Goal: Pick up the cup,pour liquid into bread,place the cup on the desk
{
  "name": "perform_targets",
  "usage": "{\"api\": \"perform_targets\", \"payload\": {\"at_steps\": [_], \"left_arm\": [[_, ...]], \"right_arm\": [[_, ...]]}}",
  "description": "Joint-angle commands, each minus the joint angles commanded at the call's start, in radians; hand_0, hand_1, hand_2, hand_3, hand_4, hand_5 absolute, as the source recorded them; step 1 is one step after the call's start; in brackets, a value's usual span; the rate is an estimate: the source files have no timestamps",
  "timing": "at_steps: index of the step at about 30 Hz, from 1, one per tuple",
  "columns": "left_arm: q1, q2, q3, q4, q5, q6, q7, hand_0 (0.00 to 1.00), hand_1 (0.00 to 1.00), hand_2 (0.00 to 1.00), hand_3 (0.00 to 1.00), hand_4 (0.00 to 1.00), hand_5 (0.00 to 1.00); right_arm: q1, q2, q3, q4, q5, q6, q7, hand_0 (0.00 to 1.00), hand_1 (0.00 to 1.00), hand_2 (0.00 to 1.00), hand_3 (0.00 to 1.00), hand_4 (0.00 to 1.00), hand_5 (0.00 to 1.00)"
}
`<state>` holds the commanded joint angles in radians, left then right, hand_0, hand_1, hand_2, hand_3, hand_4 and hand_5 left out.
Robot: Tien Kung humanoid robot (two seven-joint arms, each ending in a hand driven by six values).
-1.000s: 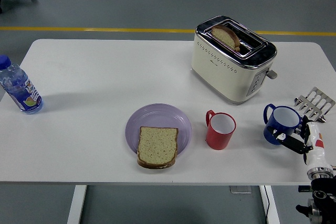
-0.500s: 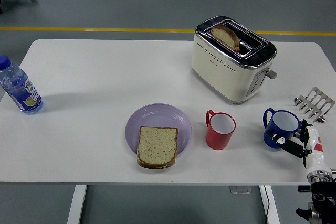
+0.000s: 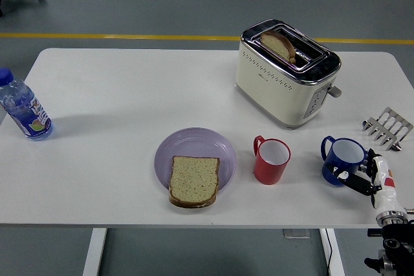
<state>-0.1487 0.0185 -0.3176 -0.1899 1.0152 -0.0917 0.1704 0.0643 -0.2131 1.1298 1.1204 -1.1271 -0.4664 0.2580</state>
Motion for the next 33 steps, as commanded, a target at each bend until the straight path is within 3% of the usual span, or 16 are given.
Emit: {"api": "perform_targets", "payload": {"at_steps": [22,23,28,29,33], "left_arm": [[0.003,-0.001,0.003,0.0,0.001,-0.001,0.001,0.668,0.735,0.735,0.626,0.393,0.998],[0.003,-0.001,0.004,0.0,0.0,-0.001,0.001,0.668,0.734,0.736,0.626,0.393,0.998],[0.005,-0.001,0.005,0.0,0.001,-0.002,0.001,0.668,0.734,0.736,0.626,0.393,0.998],[0.006,0.0,0.006,0.0,0.0,-0.002,0.001,0.668,0.735,0.735,0.626,0.394,0.998],[0.008,-0.001,0.007,0.0,-0.002,-0.001,0.001,0.668,0.735,0.735,0.626,0.394,0.998]], "right_arm": [[-0.006,-0.003,-0.002,-0.012,-0.056,0.039,-0.041,0.552,0.431,0.546,0.561,0.667,0.002],[-0.006,-0.003,-0.001,-0.011,-0.06,0.04,-0.042,0.512,0.452,0.566,0.558,0.67,0.002],[-0.012,-0.001,0.008,-0.007,-0.1,0.06,-0.063,0.512,0.452,0.566,0.558,0.67,0.002],[-0.013,0.0,0.011,-0.007,-0.11,0.067,-0.068,0.78,0.609,0.686,0.745,0.798,0.002],[-0.017,0.004,0.023,-0.012,-0.132,0.085,-0.078,0.78,0.609,0.686,0.745,0.798,0.002]]}}
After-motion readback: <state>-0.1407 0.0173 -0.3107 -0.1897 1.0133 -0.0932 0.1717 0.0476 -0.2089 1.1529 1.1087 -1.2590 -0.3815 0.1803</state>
